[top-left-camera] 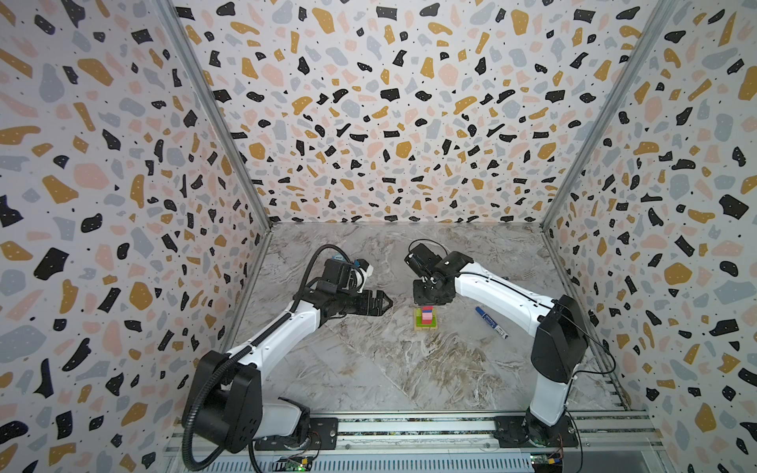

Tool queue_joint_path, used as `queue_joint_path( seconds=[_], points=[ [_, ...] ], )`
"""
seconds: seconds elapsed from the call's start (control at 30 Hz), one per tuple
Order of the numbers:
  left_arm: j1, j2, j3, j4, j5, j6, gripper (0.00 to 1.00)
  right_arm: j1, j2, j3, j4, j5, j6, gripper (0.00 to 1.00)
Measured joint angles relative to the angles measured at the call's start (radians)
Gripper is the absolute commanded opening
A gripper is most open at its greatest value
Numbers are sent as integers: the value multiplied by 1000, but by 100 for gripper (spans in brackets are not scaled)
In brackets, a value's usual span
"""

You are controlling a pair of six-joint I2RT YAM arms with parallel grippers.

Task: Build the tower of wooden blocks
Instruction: 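Align the held magenta cube above the red cube on the stack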

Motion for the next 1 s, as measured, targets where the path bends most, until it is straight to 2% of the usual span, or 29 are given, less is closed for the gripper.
queue_joint_path(
  seconds=[1.0],
  points=[
    [0, 0, 0, 0, 0, 0, 99, 0, 0, -15, 4, 3, 3, 31]
  ],
)
